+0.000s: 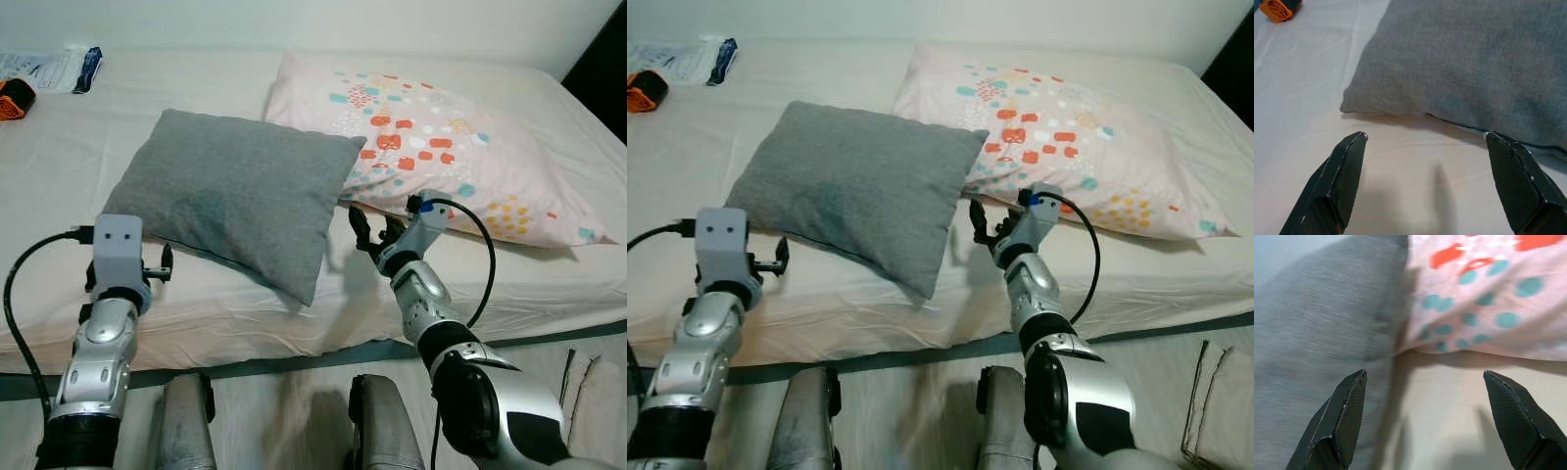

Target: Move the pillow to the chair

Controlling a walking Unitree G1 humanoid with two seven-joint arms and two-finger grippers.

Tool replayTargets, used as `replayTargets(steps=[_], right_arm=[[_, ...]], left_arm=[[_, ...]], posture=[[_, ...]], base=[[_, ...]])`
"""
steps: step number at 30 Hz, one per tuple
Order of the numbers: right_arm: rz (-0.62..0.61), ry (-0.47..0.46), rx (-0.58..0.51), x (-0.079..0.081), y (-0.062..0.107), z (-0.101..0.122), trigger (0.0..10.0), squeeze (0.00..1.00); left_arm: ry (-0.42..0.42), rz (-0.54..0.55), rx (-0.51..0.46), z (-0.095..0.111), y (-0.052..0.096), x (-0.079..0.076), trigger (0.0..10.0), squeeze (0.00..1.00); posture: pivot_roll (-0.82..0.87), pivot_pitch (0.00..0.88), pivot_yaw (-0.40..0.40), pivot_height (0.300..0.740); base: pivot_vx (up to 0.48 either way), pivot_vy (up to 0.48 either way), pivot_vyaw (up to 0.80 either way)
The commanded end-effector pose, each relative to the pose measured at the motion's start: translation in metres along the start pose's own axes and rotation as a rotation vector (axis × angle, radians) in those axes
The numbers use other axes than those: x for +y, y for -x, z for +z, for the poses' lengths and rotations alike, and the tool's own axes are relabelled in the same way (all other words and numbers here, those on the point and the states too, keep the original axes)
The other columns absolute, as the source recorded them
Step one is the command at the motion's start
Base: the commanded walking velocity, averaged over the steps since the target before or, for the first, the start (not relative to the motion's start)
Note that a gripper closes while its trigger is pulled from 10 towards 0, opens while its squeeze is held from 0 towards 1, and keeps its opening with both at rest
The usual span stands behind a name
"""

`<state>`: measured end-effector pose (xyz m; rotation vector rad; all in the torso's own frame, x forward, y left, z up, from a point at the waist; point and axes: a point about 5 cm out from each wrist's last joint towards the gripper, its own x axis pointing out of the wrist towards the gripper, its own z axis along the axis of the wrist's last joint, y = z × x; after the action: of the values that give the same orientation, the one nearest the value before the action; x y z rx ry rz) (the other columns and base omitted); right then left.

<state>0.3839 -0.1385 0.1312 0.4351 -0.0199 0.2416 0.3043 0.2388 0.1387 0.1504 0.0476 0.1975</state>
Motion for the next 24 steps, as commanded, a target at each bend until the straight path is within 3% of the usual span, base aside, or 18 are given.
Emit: replayTargets(steps=[1,8,9,15,16,18,19,23,24], right_arm=[[0.012,-0.057,0.025,0.0,0.002,-0.007,10.0,1.0],[0.075,-0.067,0.015,0.008,-0.003,-0.002,10.0,0.97],[0.091,-0.069,0.03,0.012,-0.005,-0.002,10.0,0.0],[0.115,-0.04,0.075,0.018,-0.007,-0.005,10.0,0.0],[0.153,-0.016,0.113,0.028,-0.009,-0.01,10.0,0.0],[0.153,-0.016,0.113,0.028,-0.009,-0.01,10.0,0.0],[0.215,0.015,0.153,0.042,-0.011,-0.016,10.0,0.0],[0.215,0.015,0.153,0.042,-0.011,-0.016,10.0,0.0],[0.294,0.054,0.197,0.06,-0.012,-0.025,10.0,0.0]], left_arm=[[0.02,0.003,-0.018,0.002,0.005,0.007,10.0,0.0],[0.016,0.012,-0.034,0.005,0.013,0.015,10.0,0.0],[0.003,0.018,-0.029,0.004,0.019,0.019,10.0,0.0],[-0.023,0.028,-0.021,0.003,0.026,0.026,10.0,0.0],[-0.039,0.039,-0.016,0.002,0.028,0.031,10.0,0.0],[-0.039,0.039,-0.016,0.002,0.028,0.031,10.0,0.0],[-0.049,0.053,-0.009,0.002,0.031,0.038,10.0,0.0],[-0.049,0.053,-0.009,0.002,0.031,0.038,10.0,0.0],[-0.055,0.063,-0.001,0.002,0.033,0.043,10.0,0.0]], posture=[[0.25,0.24,-0.141,0.561],[0.32,0.285,-0.147,0.561],[0.35,0.284,-0.15,0.561],[0.37,0.29,-0.152,0.561],[0.39,0.294,-0.154,0.561],[0.39,0.294,-0.154,0.561],[0.39,0.295,-0.152,0.561],[0.39,0.295,-0.152,0.561],[0.39,0.295,-0.152,0.561]], base=[[0.0,0.0,0.0],[0.0,0.0,0.0],[0.0,0.0,0.0],[0.0,0.0,0.0],[0.0,0.0,0.0],[0.0,0.0,0.0],[0.0,0.0,0.0],[0.0,0.0,0.0],[0.0,0.0,0.0]])
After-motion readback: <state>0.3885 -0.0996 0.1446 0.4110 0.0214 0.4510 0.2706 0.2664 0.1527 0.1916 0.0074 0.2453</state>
